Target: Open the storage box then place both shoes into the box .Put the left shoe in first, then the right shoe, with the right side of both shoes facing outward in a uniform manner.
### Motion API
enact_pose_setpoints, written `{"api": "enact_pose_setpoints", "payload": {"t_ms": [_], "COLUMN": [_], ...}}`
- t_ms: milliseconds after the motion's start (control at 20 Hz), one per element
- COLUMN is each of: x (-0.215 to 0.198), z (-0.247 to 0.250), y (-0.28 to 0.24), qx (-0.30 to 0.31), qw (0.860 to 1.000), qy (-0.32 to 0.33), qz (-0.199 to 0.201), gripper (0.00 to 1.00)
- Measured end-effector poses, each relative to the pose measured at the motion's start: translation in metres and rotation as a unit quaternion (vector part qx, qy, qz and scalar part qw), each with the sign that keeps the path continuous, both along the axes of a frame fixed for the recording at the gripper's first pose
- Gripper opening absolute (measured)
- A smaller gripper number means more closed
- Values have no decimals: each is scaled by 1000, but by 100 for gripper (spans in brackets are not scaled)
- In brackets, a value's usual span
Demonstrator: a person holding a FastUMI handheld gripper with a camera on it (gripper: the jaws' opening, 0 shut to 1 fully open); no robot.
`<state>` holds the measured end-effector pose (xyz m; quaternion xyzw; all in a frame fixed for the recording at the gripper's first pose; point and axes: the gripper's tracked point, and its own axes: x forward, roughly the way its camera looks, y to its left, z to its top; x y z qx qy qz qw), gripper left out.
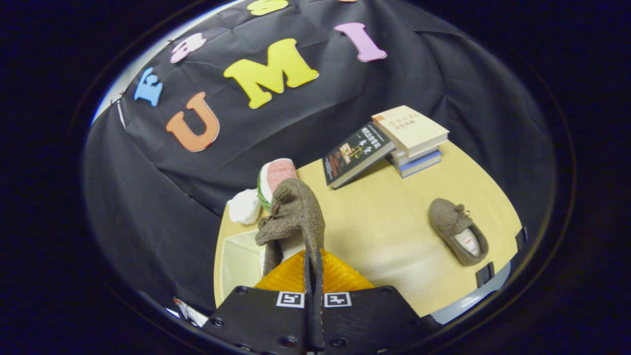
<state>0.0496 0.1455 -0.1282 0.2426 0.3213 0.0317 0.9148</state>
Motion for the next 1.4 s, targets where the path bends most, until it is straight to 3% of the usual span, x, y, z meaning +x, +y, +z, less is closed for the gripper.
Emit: {"api": "enact_pose_setpoints", "payload": {"t_ms": [300, 500, 900, 1400], "x": [4, 6, 10, 36], "z": [-1, -20, -78, -140], "y": [95, 137, 188, 203], "qx": [1, 2, 13, 43], "qw": [999, 998, 996, 992], "qy": [-3, 10, 69, 122], "qz": [53, 66, 57, -8], "gripper": [0, 0, 0, 0]}}
